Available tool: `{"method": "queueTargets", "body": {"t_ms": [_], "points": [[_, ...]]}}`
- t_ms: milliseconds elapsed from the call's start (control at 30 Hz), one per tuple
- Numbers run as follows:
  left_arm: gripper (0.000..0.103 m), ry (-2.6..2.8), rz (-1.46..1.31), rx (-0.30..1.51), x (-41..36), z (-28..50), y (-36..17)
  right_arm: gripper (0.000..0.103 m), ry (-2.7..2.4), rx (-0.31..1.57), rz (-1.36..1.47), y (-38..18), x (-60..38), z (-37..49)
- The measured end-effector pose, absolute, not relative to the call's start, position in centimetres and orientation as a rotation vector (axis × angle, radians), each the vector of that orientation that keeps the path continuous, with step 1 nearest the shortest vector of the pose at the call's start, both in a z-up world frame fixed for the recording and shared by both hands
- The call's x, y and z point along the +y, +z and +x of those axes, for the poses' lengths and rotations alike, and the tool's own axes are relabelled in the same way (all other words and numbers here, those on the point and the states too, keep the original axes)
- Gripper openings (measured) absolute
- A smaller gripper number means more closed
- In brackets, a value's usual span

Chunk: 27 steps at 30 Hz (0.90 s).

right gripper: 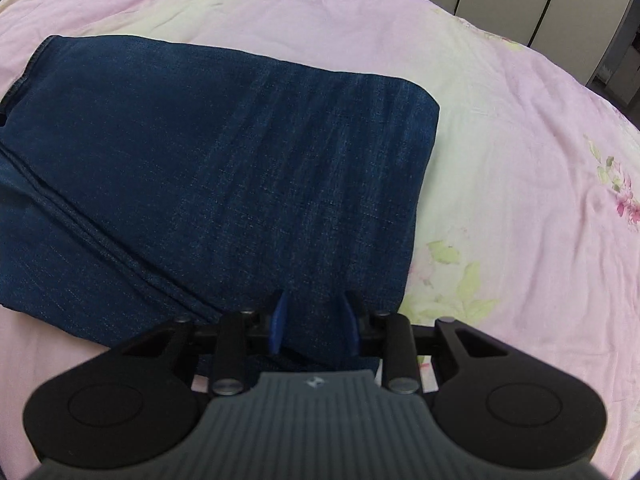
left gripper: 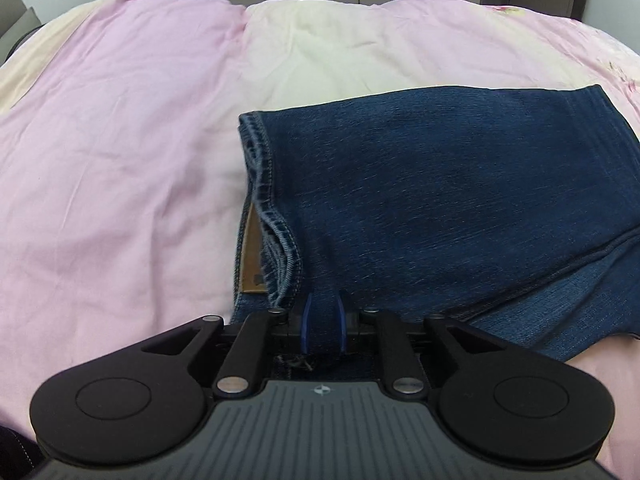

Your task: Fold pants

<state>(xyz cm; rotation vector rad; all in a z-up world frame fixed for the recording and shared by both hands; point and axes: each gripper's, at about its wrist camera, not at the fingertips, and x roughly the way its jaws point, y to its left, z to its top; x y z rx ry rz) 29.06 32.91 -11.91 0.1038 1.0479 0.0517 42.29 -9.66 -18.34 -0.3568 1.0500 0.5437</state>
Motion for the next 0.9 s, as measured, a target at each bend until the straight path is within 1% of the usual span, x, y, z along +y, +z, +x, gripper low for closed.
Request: {"method": "queueTargets", "body": {"t_ms": [167, 233, 267, 367, 433, 467, 533, 600, 633, 833, 900], "points": [[0.02, 0.108, 0.155, 1.031, 33.0, 27.9, -10.7, 0.025, 0.545, 1.067, -0.368, -17.4, -9.7, 42.0], [0.029, 0.142, 0.124, 1.015, 33.6, 27.4, -10.0, 0.025, 0.543, 1.078, -0.347, -16.8, -10.3, 41.8], [0.032, 0.164, 0.09, 1.009, 34.1, 27.1, -9.6, 0.026, 0.543, 1.077, -0.337, -16.4, -10.6, 41.7], [0.045, 0.222, -0.033, 0.973, 35.3, 25.8, -8.2, 0.034, 0.527, 1.067, -0.307, -15.4, -11.8, 41.2], [0.073, 0.227, -0.153, 0.935, 36.2, 24.6, -7.5, 0.042, 0.505, 1.059, -0.252, -14.8, -12.8, 41.0], [0.077, 0.225, -0.227, 0.913, 36.8, 24.0, -7.2, 0.044, 0.494, 1.06, -0.213, -14.6, -13.6, 41.1], [0.08, 0.224, -0.389, 0.868, 38.0, 22.8, -7.1, 0.052, 0.464, 1.064, -0.125, -14.4, -15.3, 41.3], [0.086, 0.241, -0.554, 0.839, 39.2, 21.8, -7.7, 0.054, 0.439, 1.07, -0.048, -14.4, -16.4, 42.0], [0.086, 0.243, -0.621, 0.826, 39.7, 21.4, -8.1, 0.055, 0.427, 1.074, -0.009, -14.5, -17.1, 42.3], [0.087, 0.26, -0.96, 0.713, 41.0, 21.1, -12.3, 0.056, 0.364, 1.113, 0.217, -16.5, -19.8, 44.4], [0.088, 0.315, -0.988, 0.682, 40.7, 21.2, -13.5, 0.055, 0.354, 1.124, 0.284, -17.8, -20.4, 44.8]]}}
